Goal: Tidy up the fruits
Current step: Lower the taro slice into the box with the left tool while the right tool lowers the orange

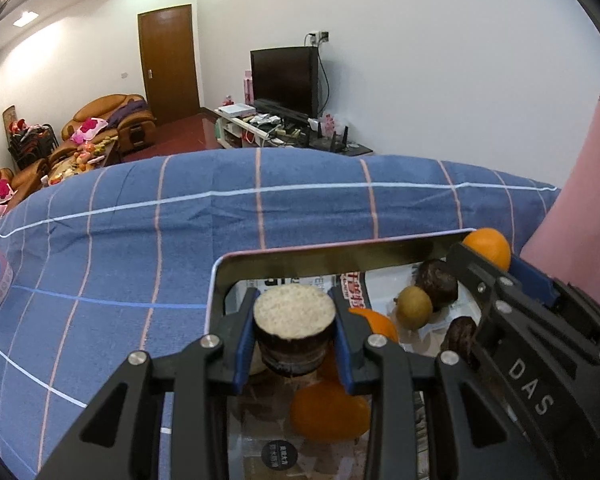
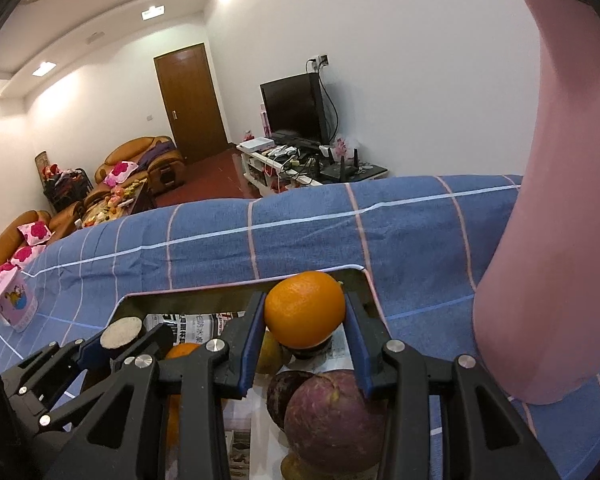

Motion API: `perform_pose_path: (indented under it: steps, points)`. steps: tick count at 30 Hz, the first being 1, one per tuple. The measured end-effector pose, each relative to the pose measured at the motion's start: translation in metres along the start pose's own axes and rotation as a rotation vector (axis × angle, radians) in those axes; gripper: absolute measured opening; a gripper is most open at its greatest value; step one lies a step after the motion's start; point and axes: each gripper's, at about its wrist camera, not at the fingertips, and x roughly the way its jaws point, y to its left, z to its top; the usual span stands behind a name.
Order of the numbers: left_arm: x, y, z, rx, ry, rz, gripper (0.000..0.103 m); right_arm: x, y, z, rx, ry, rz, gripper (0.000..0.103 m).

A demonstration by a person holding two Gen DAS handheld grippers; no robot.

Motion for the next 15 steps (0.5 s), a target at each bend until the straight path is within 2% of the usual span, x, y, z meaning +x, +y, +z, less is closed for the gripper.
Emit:
perform_pose_path:
  steps: [15]
  points:
    - [-0.004,0.000,-0.002,0.011,-0.014,-0.009,0.036,0.008,0.010,0.003,-0.051,0.013,-0.021,0.042]
